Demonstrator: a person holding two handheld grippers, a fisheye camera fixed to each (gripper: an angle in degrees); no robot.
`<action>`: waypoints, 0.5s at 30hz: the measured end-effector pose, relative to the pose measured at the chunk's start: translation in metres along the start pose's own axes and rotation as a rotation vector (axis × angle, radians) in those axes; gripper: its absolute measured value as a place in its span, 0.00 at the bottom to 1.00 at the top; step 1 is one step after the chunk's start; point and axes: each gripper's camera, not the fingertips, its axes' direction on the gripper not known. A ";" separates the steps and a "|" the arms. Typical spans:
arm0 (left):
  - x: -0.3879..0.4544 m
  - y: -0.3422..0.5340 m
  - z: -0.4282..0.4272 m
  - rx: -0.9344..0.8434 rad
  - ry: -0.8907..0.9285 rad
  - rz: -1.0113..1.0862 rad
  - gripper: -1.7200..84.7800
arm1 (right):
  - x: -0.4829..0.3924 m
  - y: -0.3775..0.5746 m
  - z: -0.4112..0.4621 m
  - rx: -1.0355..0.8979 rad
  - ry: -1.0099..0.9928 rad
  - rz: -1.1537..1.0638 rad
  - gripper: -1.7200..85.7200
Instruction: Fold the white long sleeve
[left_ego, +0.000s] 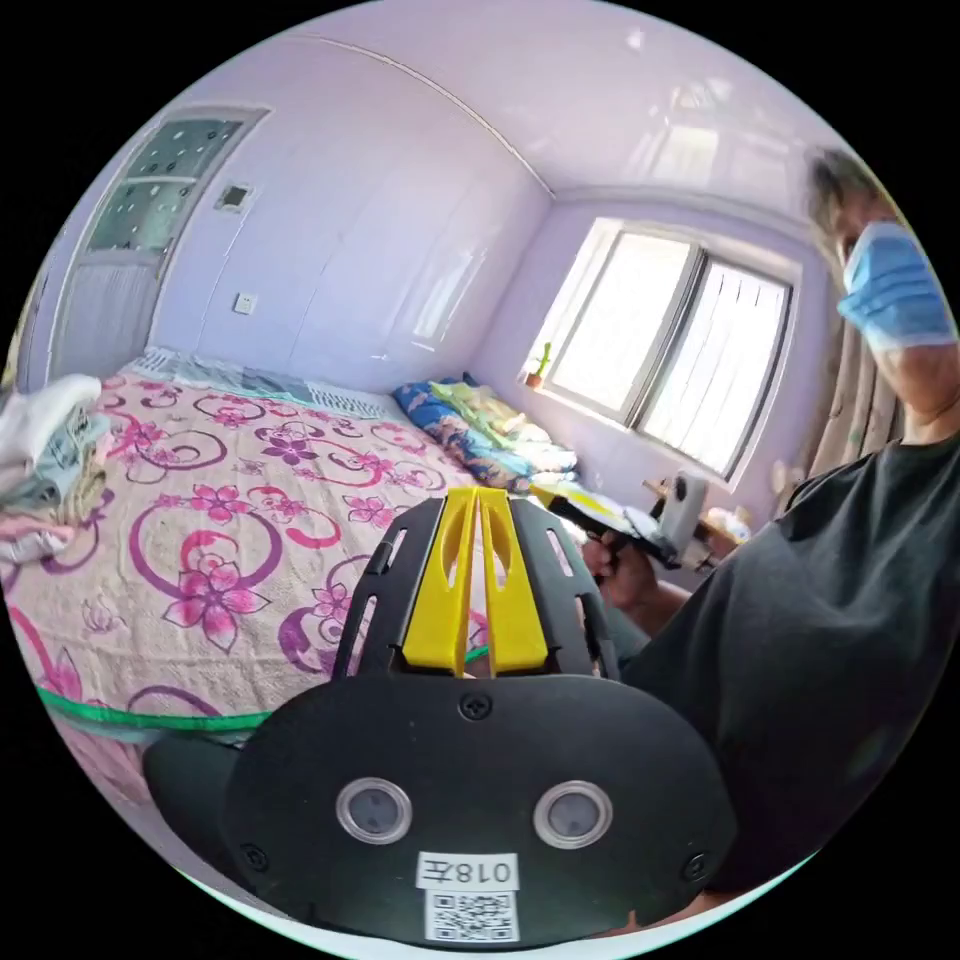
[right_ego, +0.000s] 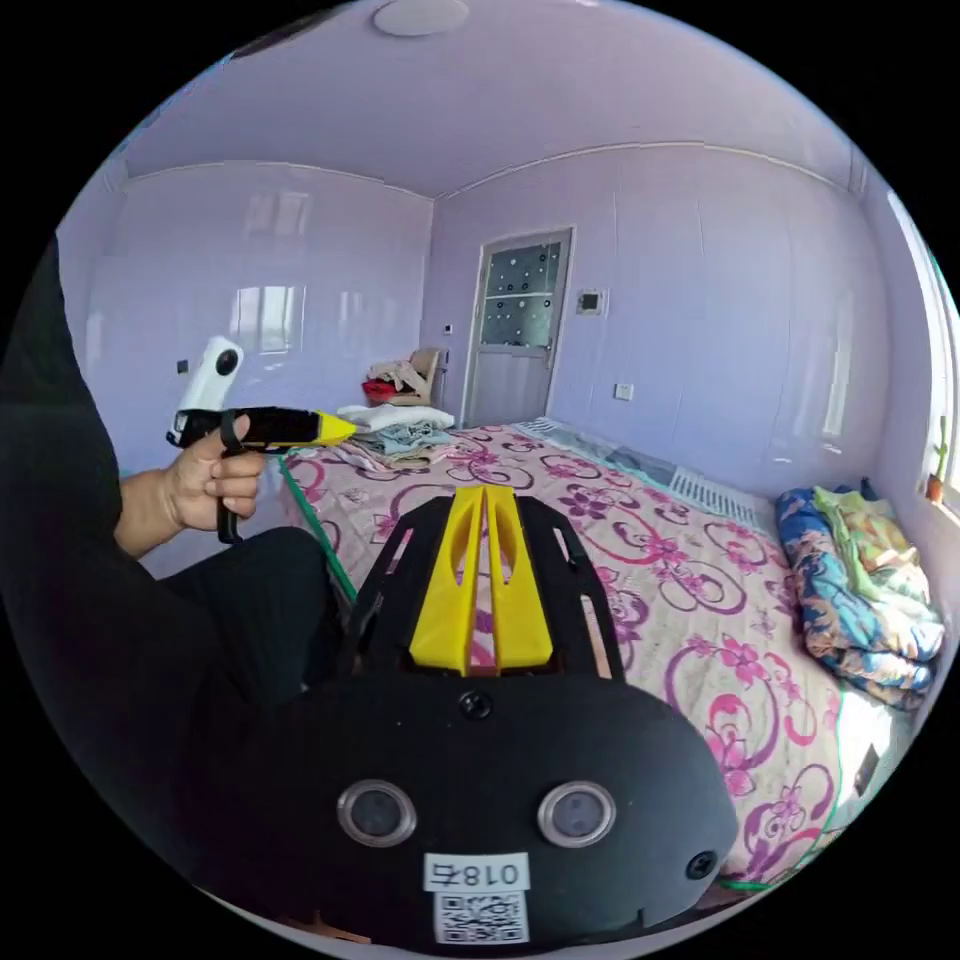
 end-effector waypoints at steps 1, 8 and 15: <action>0.025 -0.011 0.013 -0.063 -0.082 0.069 0.01 | -0.006 0.002 -0.002 0.000 0.031 -0.022 0.02; 0.092 -0.040 0.038 -0.186 -0.435 0.169 0.07 | -0.045 0.020 0.006 0.031 -0.153 0.061 0.02; 0.098 -0.050 0.028 -0.253 -0.602 0.058 0.09 | -0.080 0.017 0.036 -0.016 -0.269 0.078 0.02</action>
